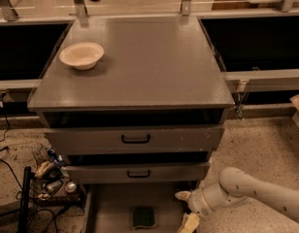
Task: Pick sponge from bottom drawer and place on counter
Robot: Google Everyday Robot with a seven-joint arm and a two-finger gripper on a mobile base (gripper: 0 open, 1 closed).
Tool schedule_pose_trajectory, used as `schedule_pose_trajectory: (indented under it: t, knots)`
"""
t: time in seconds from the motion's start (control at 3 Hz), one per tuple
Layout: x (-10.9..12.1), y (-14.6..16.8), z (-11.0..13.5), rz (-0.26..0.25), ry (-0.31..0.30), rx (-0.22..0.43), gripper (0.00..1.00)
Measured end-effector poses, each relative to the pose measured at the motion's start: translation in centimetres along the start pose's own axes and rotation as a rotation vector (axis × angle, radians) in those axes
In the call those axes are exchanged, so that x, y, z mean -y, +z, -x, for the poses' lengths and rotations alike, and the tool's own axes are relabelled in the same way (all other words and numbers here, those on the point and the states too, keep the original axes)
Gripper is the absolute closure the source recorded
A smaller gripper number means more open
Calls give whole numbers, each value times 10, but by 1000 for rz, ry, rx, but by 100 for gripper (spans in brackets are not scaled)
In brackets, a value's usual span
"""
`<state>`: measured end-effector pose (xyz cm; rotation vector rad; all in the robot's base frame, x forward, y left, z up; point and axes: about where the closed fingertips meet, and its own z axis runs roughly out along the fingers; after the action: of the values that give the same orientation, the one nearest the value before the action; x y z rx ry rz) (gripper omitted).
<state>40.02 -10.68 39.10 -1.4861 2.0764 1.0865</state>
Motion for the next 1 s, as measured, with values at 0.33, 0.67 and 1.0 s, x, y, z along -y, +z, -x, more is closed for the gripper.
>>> schedule_pose_trajectory:
  t: [0.33, 0.67, 1.0]
  knots:
    - [1, 2, 1, -82, 1, -54, 0]
    - [2, 5, 4, -156, -14, -85, 0]
    - [2, 5, 4, -156, -14, -85, 0]
